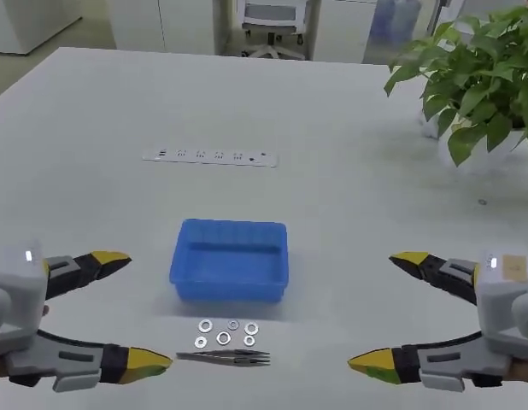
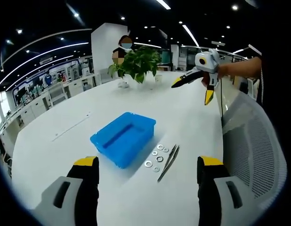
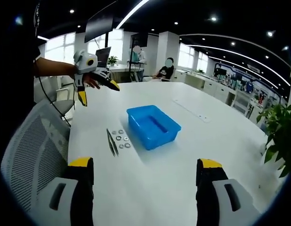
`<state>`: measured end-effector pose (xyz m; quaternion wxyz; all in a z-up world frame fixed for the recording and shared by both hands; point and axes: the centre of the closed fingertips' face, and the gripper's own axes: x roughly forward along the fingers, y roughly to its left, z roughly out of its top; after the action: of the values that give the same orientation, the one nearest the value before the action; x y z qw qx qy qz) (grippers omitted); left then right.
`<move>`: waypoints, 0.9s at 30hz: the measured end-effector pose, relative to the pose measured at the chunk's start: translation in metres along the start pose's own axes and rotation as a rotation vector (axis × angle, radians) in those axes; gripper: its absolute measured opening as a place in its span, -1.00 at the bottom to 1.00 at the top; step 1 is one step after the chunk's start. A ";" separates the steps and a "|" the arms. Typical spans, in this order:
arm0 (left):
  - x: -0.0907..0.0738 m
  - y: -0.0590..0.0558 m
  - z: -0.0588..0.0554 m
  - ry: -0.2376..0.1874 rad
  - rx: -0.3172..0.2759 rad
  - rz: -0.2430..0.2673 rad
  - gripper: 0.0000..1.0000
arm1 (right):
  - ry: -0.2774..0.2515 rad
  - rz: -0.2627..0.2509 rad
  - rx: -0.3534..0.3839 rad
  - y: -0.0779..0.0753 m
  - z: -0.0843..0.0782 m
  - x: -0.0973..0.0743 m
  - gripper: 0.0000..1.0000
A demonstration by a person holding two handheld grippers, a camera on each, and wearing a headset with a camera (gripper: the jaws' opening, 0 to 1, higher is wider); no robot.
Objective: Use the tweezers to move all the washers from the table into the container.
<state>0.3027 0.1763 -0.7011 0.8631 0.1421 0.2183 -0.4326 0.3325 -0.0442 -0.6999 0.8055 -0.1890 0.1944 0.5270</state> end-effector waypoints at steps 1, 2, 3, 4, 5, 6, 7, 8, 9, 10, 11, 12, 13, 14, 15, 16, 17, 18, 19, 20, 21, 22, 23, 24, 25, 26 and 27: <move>0.000 0.000 -0.001 0.006 0.003 -0.003 0.83 | 0.004 0.004 -0.005 0.000 0.000 0.001 0.80; 0.001 0.000 -0.001 0.009 0.007 -0.005 0.82 | 0.006 0.007 -0.012 0.000 0.001 0.002 0.79; 0.001 0.000 -0.001 0.013 0.010 -0.010 0.82 | 0.008 0.012 -0.019 -0.001 0.001 0.003 0.78; 0.001 0.000 -0.002 0.016 0.012 -0.012 0.81 | 0.012 0.016 -0.025 -0.001 0.002 0.004 0.77; 0.002 0.001 -0.002 0.019 0.014 -0.015 0.80 | 0.017 0.021 -0.031 0.000 0.001 0.005 0.76; 0.003 0.001 -0.003 0.023 0.018 -0.019 0.79 | 0.025 0.029 -0.043 0.000 0.001 0.006 0.76; 0.003 0.001 -0.004 0.028 0.021 -0.023 0.78 | 0.029 0.035 -0.050 0.000 0.001 0.007 0.74; 0.005 0.000 -0.005 0.037 0.025 -0.029 0.77 | 0.034 0.042 -0.057 0.001 0.001 0.009 0.72; 0.005 0.000 -0.007 0.044 0.029 -0.034 0.76 | 0.036 0.046 -0.061 0.001 0.001 0.010 0.71; 0.007 -0.001 -0.008 0.054 0.037 -0.040 0.75 | 0.038 0.052 -0.069 0.002 0.002 0.011 0.71; 0.007 -0.001 -0.010 0.060 0.042 -0.044 0.75 | 0.042 0.055 -0.074 0.002 0.002 0.013 0.70; 0.008 -0.002 -0.011 0.068 0.046 -0.051 0.75 | 0.044 0.058 -0.079 0.002 0.002 0.014 0.70; 0.009 -0.003 -0.012 0.070 0.047 -0.055 0.75 | 0.044 0.064 -0.086 0.003 0.002 0.016 0.69; 0.010 -0.003 -0.013 0.073 0.049 -0.059 0.74 | 0.046 0.069 -0.090 0.003 0.002 0.017 0.68; 0.011 -0.004 -0.015 0.081 0.054 -0.067 0.73 | 0.048 0.074 -0.096 0.003 0.002 0.019 0.66; 0.011 -0.004 -0.016 0.086 0.058 -0.069 0.71 | 0.052 0.081 -0.106 0.004 0.002 0.021 0.63; 0.012 -0.005 -0.017 0.093 0.061 -0.075 0.70 | 0.055 0.086 -0.109 0.005 0.002 0.022 0.61; 0.013 -0.005 -0.018 0.096 0.062 -0.079 0.69 | 0.057 0.094 -0.114 0.006 0.002 0.024 0.59; 0.014 -0.005 -0.019 0.099 0.062 -0.082 0.67 | 0.058 0.101 -0.121 0.006 0.002 0.026 0.56; 0.015 -0.005 -0.020 0.101 0.062 -0.084 0.66 | 0.062 0.107 -0.128 0.007 0.002 0.027 0.52; 0.016 -0.006 -0.020 0.104 0.064 -0.088 0.64 | 0.068 0.115 -0.136 0.008 0.001 0.029 0.49; 0.016 -0.006 -0.021 0.107 0.067 -0.093 0.62 | 0.072 0.126 -0.141 0.010 0.000 0.031 0.47; 0.017 -0.007 -0.023 0.112 0.070 -0.099 0.59 | 0.074 0.132 -0.145 0.011 0.000 0.033 0.44; 0.018 -0.008 -0.024 0.116 0.072 -0.104 0.57 | 0.078 0.139 -0.148 0.012 0.000 0.034 0.42; 0.019 -0.008 -0.025 0.121 0.077 -0.108 0.54 | 0.083 0.146 -0.154 0.013 -0.001 0.036 0.39; 0.020 -0.009 -0.027 0.127 0.082 -0.113 0.51 | 0.089 0.157 -0.162 0.015 -0.002 0.038 0.37; 0.021 -0.009 -0.028 0.133 0.084 -0.117 0.49 | 0.094 0.168 -0.168 0.017 -0.003 0.041 0.35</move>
<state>0.2993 0.1688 -0.7367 0.8132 0.1936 0.2645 -0.4809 0.3316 -0.0075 -0.7254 0.7299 -0.2633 0.2023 0.5974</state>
